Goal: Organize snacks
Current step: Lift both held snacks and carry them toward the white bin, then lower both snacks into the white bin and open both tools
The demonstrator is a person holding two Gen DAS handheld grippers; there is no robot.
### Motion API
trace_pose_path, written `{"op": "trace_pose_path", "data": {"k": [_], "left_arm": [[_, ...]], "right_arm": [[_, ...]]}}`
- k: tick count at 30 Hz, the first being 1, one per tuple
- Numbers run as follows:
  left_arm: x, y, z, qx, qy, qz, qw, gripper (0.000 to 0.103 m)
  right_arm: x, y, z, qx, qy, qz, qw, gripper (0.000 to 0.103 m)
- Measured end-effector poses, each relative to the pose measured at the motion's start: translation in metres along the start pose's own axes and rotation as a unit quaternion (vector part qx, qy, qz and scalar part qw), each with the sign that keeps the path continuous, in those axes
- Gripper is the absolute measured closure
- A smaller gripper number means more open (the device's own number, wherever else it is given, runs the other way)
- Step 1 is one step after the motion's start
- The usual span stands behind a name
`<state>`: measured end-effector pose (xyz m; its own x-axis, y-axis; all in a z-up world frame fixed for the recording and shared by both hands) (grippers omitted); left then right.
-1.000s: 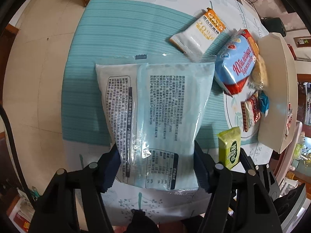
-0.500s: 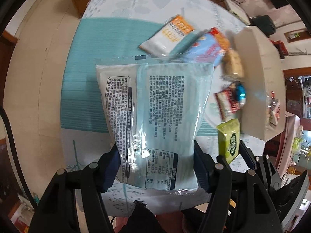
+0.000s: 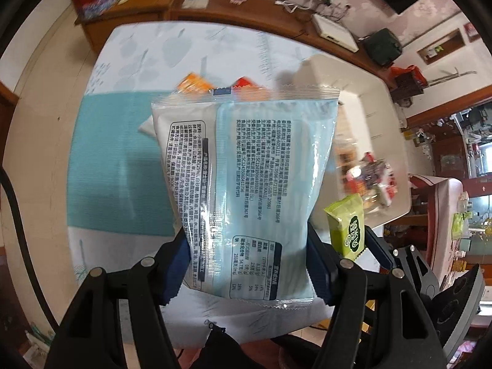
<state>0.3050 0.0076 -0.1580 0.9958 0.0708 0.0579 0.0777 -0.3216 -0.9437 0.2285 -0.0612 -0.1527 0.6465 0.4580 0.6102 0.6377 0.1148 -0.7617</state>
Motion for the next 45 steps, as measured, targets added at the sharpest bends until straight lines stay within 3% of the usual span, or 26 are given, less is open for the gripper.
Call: {"op": "trace_pose_path", "data": {"k": [14, 27, 37, 40, 45], "left_arm": [[0.009, 0.009, -0.13, -0.031, 0.036, -0.037, 0.9982, 0.037], [0.037, 0.048, -0.219, -0.036, 0.071, -0.072, 0.9942, 0.036], [0.054, 0.084, -0.251, -0.034, 0.093, -0.094, 0.9906, 0.035], [0.059, 0.092, -0.25, -0.024, 0.086, -0.097, 0.9913, 0.03], [0.066, 0.088, -0.248, -0.032, 0.075, -0.115, 0.9901, 0.024]], "right_arm": [[-0.032, -0.022, -0.107, -0.038, 0.005, -0.01, 0.999, 0.066], [-0.054, -0.009, -0.198, -0.082, 0.02, -0.025, 0.996, 0.066], [-0.069, 0.022, -0.238, -0.098, 0.042, -0.016, 0.994, 0.066], [-0.071, 0.029, -0.24, -0.096, 0.049, -0.009, 0.994, 0.065], [-0.073, 0.033, -0.247, -0.093, 0.059, -0.007, 0.994, 0.054]]}}
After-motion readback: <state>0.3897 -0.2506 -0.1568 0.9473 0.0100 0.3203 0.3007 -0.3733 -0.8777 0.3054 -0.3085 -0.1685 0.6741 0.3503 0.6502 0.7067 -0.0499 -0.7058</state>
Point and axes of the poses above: each gripper's, at about its wrist camera, not at the fingertips, and y roughly the way its jaws point, z to its left, x to its top, the point moved 4 cm from there along y, roughly the way its jaws point, and after that the axes turned 11 degrees about -y, right-handed, at the moved point
